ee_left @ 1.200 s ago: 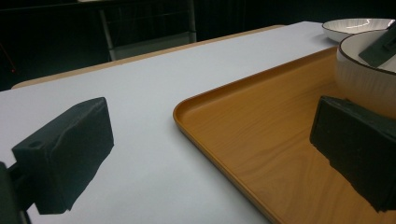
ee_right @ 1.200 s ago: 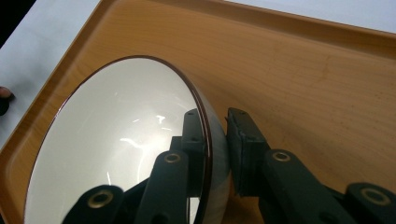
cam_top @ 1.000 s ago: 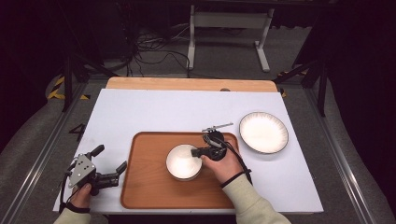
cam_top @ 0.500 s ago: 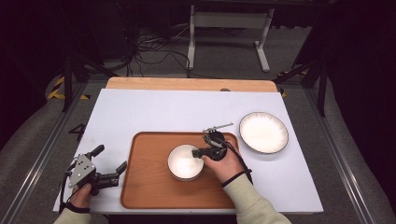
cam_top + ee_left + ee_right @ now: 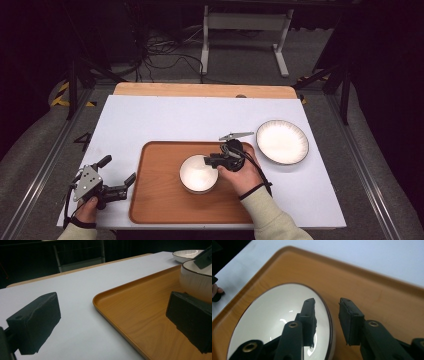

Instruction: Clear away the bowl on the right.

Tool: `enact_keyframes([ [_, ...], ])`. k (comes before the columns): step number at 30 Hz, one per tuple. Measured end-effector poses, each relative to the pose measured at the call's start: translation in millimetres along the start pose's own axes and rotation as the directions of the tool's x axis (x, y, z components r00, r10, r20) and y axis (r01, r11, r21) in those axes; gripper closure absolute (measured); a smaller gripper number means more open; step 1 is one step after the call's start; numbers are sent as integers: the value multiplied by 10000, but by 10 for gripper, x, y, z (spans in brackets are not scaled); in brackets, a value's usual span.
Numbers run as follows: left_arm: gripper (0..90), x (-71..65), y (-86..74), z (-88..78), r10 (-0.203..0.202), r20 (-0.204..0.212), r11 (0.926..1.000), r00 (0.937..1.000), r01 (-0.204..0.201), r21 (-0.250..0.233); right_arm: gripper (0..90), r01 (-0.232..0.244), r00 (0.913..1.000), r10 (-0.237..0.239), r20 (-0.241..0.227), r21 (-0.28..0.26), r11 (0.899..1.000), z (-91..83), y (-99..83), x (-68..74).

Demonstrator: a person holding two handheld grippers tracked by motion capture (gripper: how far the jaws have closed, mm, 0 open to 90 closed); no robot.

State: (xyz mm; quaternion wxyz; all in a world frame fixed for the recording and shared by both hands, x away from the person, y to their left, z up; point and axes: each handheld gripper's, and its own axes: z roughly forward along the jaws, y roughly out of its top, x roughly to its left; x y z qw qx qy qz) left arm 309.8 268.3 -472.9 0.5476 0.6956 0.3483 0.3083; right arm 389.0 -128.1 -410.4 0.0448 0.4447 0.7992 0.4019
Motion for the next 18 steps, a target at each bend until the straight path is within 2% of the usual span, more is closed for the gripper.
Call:
enact_keyframes([
  [1,3,-3,-2,0,-28,-6,10000,10000,28,-42,635,365,9993,-362,97,-379,9986,-33,7,6],
  [3,2,-2,-2,-3,-9,-7,10000,10000,9,-28,629,458,9989,-453,117,-488,9978,-44,11,8],
  [6,3,-6,-3,-8,0,-47,10000,10000,0,-44,595,988,9951,-979,148,-970,9904,-91,17,19],
  [9,2,-7,-8,-12,4,-108,9999,9999,-6,-166,562,1446,9895,-1439,157,-1521,9777,-126,14,33],
  [11,3,-7,-8,-13,-2,-110,9999,9999,0,-167,540,1823,9832,-1804,273,-1888,9649,-137,3,33],
  [12,3,-7,-8,-13,-2,-110,9999,9999,0,-167,540,1823,9832,-1804,273,-1888,9649,-137,3,33],
  [13,3,-7,-8,-12,3,-112,9999,9999,-5,-163,521,2216,9751,-2189,366,-2196,9501,-146,-11,31],
  [14,3,-7,-8,-12,2,-108,9999,9999,-4,-162,521,2216,9751,-2189,366,-2196,9501,-146,-11,31],
  [15,3,-7,-8,-10,-3,-96,9999,10000,2,-166,510,2332,9723,-2302,401,-2305,9447,-149,-17,32],
  [18,3,-5,-6,-10,-3,-67,9999,10000,2,-137,474,2872,9575,-2830,553,-2698,9191,-172,-37,24],
])
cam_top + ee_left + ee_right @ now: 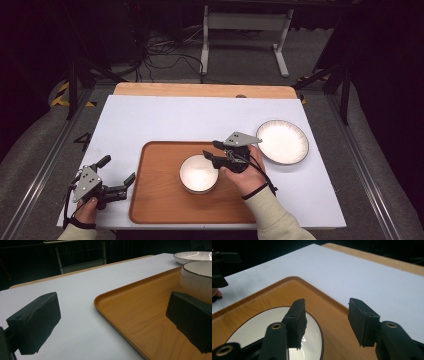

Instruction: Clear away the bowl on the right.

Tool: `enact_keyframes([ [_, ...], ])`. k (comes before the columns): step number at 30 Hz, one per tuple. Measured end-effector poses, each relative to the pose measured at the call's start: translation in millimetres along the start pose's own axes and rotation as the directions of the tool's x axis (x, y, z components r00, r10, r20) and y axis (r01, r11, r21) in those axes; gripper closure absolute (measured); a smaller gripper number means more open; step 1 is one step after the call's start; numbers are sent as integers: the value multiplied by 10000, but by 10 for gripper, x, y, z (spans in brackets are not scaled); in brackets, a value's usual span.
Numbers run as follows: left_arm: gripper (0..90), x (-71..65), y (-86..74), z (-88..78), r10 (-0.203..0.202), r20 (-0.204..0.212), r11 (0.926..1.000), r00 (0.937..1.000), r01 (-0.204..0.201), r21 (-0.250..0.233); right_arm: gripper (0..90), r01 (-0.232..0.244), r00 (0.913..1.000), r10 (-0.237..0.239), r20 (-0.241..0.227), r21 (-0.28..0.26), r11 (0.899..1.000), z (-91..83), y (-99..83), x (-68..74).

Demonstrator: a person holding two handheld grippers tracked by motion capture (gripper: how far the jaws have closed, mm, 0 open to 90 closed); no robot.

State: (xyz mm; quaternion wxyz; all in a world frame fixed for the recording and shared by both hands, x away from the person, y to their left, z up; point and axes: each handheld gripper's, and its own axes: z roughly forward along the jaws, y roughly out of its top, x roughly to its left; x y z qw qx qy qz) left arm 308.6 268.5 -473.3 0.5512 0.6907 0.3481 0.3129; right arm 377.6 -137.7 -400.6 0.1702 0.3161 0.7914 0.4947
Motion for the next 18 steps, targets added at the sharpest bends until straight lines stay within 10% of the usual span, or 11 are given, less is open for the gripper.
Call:
enact_keyframes([
  [18,2,5,4,6,-30,36,9999,10000,29,96,364,1194,9911,-1280,-355,-1828,9759,-246,-39,-46],
])
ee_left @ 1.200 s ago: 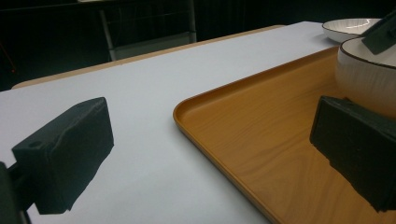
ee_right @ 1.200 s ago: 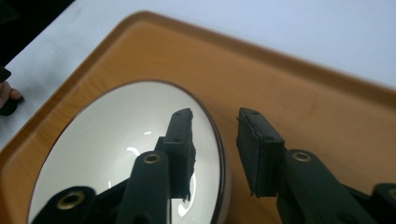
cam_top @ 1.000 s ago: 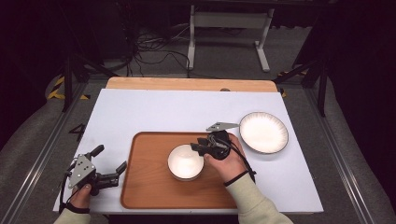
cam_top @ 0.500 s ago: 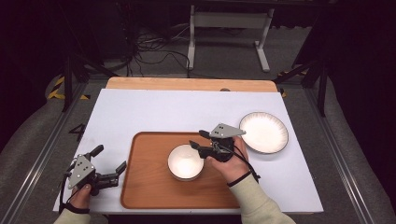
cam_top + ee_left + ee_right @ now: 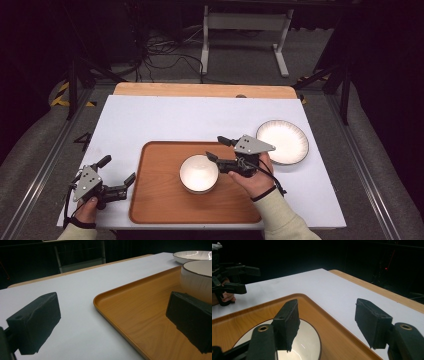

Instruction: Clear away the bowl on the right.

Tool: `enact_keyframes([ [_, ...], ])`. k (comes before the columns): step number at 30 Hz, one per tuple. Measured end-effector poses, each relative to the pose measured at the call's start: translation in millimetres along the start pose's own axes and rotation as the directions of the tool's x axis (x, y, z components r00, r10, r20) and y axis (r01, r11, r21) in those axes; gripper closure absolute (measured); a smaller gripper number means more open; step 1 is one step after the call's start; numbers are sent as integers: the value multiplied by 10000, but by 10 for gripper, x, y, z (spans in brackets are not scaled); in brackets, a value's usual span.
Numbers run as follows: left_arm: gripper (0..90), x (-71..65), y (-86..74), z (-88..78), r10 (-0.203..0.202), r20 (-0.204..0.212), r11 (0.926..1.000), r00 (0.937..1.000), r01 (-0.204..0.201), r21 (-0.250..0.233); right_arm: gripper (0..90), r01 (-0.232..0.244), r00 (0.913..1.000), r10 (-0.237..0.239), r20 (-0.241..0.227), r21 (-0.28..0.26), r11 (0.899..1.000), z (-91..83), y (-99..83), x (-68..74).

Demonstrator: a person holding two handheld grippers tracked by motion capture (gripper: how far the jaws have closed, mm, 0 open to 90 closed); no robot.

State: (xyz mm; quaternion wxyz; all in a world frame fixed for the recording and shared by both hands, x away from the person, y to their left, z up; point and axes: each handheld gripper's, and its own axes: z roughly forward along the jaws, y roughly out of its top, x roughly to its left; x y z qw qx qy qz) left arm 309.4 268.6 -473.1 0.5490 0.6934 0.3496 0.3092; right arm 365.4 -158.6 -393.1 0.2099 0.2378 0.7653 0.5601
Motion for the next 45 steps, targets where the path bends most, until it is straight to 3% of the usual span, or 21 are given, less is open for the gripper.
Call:
enact_keyframes([
  [8,2,4,1,3,-40,20,10000,10000,40,34,341,-149,9996,155,232,-261,9995,-133,-26,-109],
  [21,2,7,3,7,-36,50,10000,10000,36,56,273,8,9997,10,252,-716,9974,-348,-66,-236],
  [45,2,9,3,9,-48,64,10000,10000,48,58,230,-208,9937,320,1072,-1041,9943,-753,-187,-522],
])
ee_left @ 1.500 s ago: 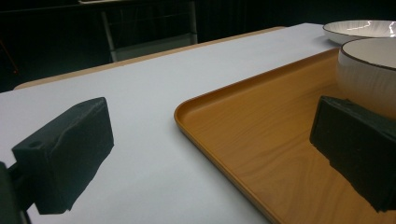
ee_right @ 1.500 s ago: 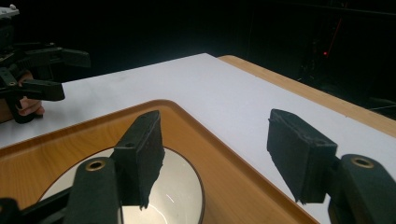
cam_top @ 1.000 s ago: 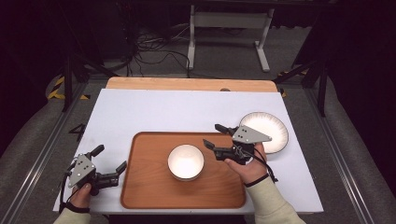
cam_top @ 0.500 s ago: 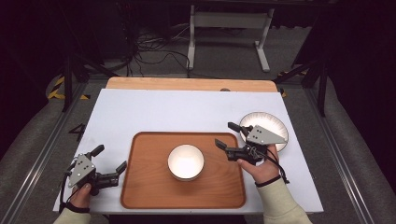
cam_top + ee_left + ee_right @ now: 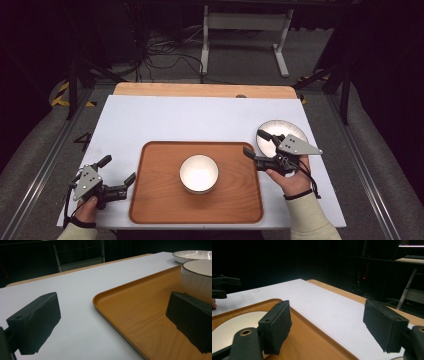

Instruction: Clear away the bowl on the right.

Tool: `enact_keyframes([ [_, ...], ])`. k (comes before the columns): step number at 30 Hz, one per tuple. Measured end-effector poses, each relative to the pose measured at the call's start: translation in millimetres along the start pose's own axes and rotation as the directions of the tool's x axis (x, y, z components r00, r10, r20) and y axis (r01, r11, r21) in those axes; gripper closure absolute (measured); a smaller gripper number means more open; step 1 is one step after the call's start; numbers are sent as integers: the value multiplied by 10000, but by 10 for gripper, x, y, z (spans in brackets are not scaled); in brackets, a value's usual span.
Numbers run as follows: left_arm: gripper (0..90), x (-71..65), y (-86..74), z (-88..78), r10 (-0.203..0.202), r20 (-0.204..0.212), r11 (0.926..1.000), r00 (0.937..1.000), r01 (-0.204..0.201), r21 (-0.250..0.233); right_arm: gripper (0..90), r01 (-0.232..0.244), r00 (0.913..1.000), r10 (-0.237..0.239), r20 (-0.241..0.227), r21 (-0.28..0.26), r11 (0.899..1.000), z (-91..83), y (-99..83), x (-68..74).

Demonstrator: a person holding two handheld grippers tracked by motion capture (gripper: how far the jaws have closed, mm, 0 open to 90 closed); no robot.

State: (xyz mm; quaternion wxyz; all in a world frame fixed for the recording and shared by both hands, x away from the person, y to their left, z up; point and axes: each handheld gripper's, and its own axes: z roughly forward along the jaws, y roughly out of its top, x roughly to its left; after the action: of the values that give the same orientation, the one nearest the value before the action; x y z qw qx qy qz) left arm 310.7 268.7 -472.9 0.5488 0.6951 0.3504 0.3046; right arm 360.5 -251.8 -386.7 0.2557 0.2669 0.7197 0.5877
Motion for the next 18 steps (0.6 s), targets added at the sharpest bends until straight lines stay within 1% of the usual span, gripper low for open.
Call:
enact_keyframes([
  [12,2,0,0,1,-6,0,10000,10000,6,5,221,-134,9992,140,373,-157,9998,-151,-68,-143],
  [18,2,0,0,1,-5,5,10000,10000,5,9,221,31,9989,-18,474,-260,9997,-171,-161,-184],
])
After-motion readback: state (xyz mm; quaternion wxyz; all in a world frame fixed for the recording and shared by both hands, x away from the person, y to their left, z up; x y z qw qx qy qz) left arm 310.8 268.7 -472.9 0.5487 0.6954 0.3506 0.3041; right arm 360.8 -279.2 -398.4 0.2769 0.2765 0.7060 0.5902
